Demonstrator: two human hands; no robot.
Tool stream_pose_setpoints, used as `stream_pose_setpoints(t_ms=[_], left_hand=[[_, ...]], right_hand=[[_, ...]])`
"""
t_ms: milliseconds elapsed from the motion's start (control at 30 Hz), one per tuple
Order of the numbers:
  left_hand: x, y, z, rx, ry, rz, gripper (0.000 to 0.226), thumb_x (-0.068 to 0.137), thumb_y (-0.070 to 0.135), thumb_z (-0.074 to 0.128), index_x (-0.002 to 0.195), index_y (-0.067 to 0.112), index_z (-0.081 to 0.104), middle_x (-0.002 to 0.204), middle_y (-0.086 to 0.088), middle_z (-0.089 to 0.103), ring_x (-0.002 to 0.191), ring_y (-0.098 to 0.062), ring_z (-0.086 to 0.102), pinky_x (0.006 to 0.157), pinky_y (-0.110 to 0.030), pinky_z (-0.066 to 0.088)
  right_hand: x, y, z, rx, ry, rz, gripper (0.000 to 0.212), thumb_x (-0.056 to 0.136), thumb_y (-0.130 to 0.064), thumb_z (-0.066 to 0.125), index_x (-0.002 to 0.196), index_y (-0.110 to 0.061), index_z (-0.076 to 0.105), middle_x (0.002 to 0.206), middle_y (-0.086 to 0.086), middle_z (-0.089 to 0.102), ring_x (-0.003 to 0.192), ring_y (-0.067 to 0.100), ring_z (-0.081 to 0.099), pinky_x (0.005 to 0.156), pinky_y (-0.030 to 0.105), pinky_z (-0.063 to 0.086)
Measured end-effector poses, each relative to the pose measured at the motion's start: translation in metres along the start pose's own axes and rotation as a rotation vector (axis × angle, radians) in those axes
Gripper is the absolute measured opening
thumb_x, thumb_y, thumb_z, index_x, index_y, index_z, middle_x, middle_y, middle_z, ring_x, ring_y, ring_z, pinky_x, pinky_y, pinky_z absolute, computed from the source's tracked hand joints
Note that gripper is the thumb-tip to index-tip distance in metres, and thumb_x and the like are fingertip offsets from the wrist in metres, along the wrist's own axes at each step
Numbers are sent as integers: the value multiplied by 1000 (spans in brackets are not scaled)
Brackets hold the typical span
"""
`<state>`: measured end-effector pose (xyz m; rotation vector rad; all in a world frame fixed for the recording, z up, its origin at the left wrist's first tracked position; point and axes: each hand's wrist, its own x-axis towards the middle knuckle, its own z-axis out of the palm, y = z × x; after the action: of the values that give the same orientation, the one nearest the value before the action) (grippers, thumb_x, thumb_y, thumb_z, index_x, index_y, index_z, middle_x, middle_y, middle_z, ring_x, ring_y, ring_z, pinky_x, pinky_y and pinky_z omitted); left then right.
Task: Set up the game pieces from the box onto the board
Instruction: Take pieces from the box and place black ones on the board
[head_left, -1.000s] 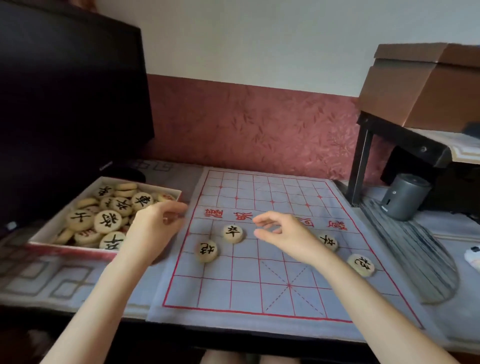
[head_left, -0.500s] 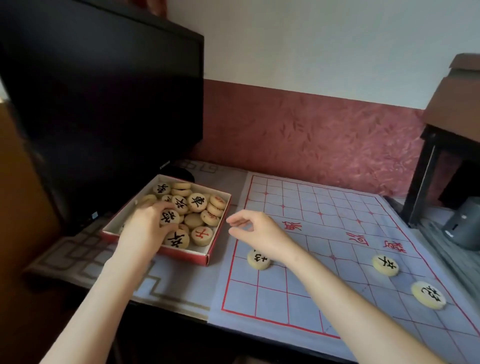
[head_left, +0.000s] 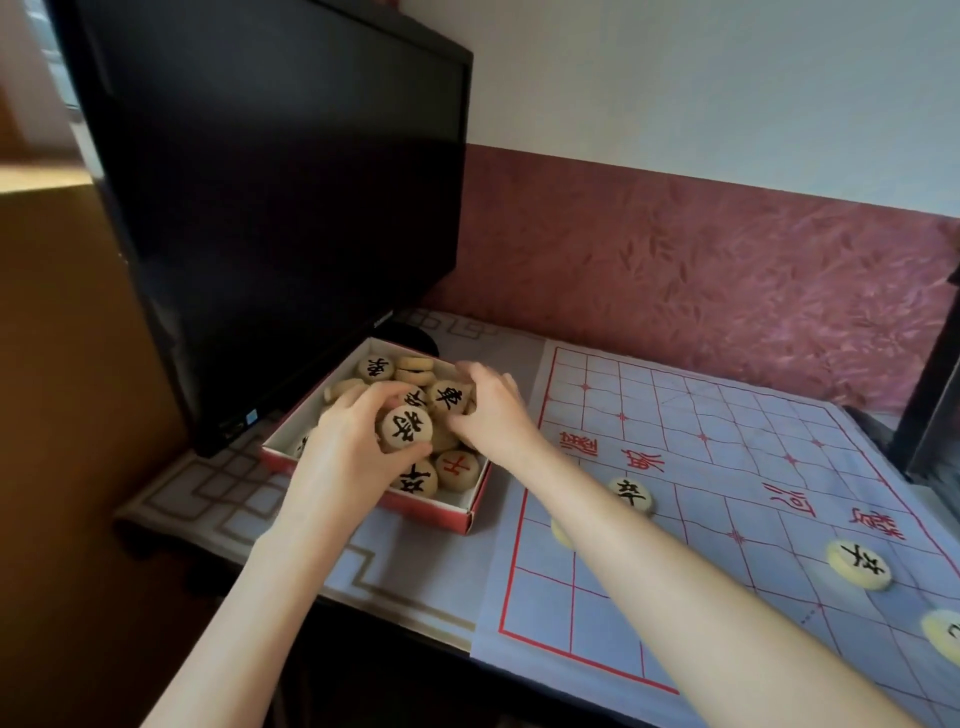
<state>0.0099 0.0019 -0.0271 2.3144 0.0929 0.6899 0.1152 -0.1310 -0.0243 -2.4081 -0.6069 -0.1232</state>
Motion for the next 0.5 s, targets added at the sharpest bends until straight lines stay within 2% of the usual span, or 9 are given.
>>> stream_pose_setpoints(t_ms=[167,367,433,500], left_hand=[[-2,-2,0,-10,53,-41,56,66,25,82,118,17,62,117,0,61,107,-14,57,90,-27,49],[-8,0,-1,-43,30,-65,49,66,23,81,112,23,64,110,5,62,102,-10,59,87,-28,53],[-8,4,1,-62,21,-62,47,66,21,81,110,24,64,107,7,60,93,-4,59,83,-19,52],[-8,12,5,-71,1,-53,45,66,19,81,108,24,64,101,9,59,83,6,56,73,1,43]], right_hand=[[7,-1,15,-117,36,-43,54,81,-15,65,132,-11,48,128,8,50,122,25,37,104,34,33],[-8,6,-2,159,42,-20,48,74,-15,70,119,-18,55,111,1,48,113,19,42,94,30,40],[-18,10,-15,239,28,-23,48,72,-14,73,117,-18,56,106,-2,46,105,14,48,90,27,43],[-27,17,-29,268,19,-28,49,72,-14,74,116,-20,57,103,-5,45,98,10,49,87,24,44]])
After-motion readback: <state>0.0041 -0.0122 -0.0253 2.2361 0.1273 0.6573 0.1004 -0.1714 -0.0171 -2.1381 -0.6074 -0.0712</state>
